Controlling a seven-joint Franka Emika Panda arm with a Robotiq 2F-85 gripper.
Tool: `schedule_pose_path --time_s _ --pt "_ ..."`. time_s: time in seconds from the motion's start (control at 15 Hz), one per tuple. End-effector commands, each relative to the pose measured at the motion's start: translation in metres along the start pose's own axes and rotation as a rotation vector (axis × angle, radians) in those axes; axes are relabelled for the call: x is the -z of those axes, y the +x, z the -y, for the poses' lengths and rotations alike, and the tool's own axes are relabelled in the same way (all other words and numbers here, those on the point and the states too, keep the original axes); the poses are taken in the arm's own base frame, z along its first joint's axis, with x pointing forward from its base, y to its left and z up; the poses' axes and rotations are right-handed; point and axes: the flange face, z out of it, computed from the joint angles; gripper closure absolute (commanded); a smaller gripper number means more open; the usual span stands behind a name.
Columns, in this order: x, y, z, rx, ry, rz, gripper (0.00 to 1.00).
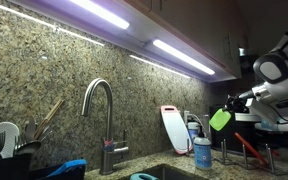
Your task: Take the green lid from the sink and put it on the dish rack
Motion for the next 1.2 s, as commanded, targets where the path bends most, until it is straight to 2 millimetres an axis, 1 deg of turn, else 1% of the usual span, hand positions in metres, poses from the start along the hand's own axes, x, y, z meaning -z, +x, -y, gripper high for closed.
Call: schedule_pose_path --time_s 0.0,0.2,0.27,0.53,0.6,0.67,1.13 --pt "-0.013 0.007 -0.006 0.003 -0.046 0.008 0.98" --pt "-0.019 0.011 -0.011 -0.003 -0.059 0.002 0.98" --pt "-0.014 0.003 -0.015 0.012 -0.032 0.001 0.93" --pt "-0.017 0.006 -0.017 0.016 -0.038 -0.001 0.93" --pt "-0.017 0.006 -0.017 0.016 -0.038 -0.001 0.98" --pt "-0.018 0.005 -0.016 0.025 -0.036 0.003 0.98" --pt "-0.025 -0.015 -0.018 0.110 -0.020 0.066 0.98"
